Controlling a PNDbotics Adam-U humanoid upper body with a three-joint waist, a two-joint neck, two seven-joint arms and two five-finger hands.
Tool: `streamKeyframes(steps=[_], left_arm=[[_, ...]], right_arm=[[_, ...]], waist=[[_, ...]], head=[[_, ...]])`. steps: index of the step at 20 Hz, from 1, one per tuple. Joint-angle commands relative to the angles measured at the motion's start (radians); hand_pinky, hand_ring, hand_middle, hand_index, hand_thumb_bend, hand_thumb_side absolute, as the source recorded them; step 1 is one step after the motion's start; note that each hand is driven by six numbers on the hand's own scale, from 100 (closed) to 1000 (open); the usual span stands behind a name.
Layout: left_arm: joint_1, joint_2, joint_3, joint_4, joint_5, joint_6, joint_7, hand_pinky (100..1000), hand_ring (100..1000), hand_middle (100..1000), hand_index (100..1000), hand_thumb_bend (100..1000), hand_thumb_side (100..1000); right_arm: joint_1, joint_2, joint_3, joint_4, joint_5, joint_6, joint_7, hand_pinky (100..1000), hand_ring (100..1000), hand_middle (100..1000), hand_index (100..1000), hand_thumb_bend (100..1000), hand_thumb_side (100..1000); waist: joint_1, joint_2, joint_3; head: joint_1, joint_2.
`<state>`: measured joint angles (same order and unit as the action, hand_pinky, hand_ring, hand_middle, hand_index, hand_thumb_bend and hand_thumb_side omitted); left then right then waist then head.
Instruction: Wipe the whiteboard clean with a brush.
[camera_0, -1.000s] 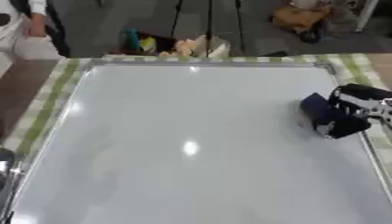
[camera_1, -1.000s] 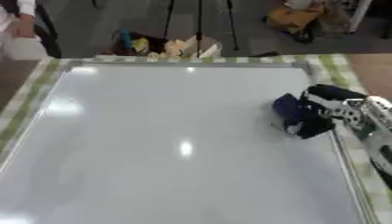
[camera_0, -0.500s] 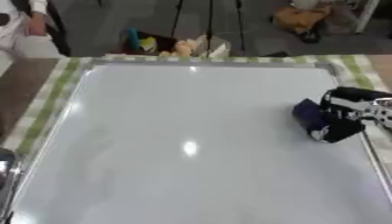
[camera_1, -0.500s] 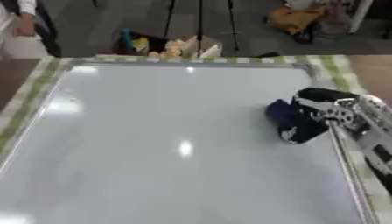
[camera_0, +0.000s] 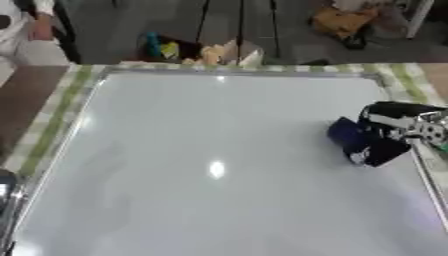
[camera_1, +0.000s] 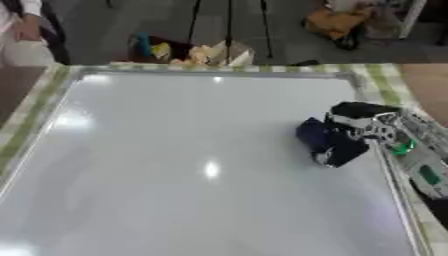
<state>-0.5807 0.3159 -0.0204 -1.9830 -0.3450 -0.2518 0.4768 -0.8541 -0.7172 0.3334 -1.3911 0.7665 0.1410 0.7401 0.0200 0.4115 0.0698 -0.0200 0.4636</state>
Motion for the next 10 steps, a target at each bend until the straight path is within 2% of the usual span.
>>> streamKeyframes(steps=[1, 10], left_arm=[[-0.015, 0.009, 0.005, -0.017, 0.003, -0.001, 0.004, 701, 825, 757, 768, 216, 974], [-0.014, 0.011, 0.005, -0.017, 0.003, 0.0, 0.004, 701, 824, 757, 769, 216, 974]], right_arm=[[-0.003, -0.008, 0.013, -0.029, -0.016, -0.007, 0.018, 521, 546, 286, 376, 100, 353], [0.001, -0.022, 0.019, -0.088, -0.057, 0.001, 0.048, 503, 532, 275, 373, 100, 352]], waist=[[-0.001, -0.024, 0.002], [0.0, -0.027, -0.002]], head=[[0.001, -0.001], [0.004, 0.006]])
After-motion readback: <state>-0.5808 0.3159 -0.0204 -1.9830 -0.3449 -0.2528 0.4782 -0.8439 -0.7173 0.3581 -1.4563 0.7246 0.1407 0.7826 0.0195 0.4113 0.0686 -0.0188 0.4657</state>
